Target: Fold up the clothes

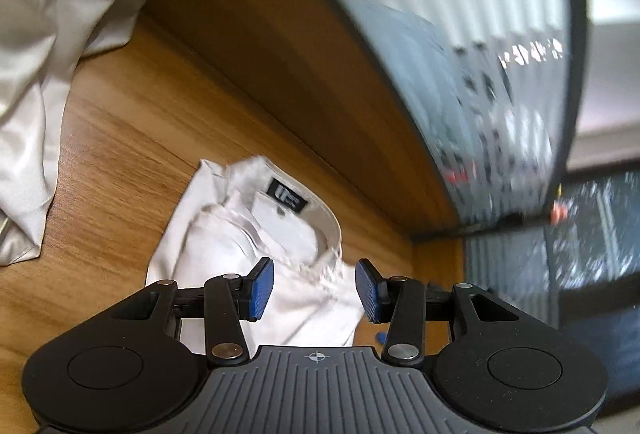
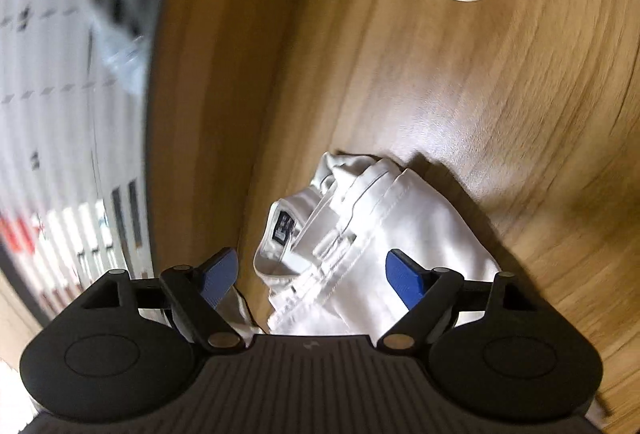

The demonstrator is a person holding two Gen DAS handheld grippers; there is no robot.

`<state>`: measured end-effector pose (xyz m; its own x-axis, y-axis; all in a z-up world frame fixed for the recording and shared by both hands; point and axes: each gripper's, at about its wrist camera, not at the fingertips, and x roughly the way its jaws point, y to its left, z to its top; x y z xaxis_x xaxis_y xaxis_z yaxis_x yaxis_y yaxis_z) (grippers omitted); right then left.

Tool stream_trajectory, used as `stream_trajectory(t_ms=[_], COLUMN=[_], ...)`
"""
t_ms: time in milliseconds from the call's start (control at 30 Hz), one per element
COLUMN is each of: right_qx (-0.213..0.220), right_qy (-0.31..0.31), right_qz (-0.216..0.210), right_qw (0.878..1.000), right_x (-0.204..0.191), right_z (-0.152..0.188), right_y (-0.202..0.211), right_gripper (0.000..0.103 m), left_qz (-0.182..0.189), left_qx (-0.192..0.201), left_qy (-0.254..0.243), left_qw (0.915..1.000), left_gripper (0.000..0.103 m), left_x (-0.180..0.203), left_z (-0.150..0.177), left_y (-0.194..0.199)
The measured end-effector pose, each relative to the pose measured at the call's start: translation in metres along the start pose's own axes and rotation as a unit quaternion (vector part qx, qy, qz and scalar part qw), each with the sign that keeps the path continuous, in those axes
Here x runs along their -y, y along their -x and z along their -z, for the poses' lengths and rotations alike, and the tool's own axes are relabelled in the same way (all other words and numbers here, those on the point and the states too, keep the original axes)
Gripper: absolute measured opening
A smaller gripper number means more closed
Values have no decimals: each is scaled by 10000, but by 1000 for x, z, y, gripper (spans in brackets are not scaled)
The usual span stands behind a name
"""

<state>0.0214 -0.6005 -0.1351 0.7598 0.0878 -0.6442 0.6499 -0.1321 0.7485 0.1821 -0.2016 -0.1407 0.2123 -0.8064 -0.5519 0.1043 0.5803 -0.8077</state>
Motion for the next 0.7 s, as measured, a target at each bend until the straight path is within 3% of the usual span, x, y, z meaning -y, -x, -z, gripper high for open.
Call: stream_trajectory(t_ms=[200,400,533,700], right_qx=[42,130,205,270], right_qy=[1058,2117,2853,3614], right_qz=[240,534,774,990], right_qw=[9941,9758,9551,9267], right_x=[-5,-17,-23,-22], right_z=[10,39,65,96], right_y=[40,67,77,87], right_gripper=[87,89,90,90], left_qz=[-319,-691,-1018,-1431], left_qx=[-69,14,180,527], left_qy=[-738,-1406,-1892,-2642], left_qw=[9967,9877,9765,9523], left_gripper=[48,54,62,73], left_x=[40,68,84,103], left_z=[31,64,86,113], left_y=[14,28,38,53])
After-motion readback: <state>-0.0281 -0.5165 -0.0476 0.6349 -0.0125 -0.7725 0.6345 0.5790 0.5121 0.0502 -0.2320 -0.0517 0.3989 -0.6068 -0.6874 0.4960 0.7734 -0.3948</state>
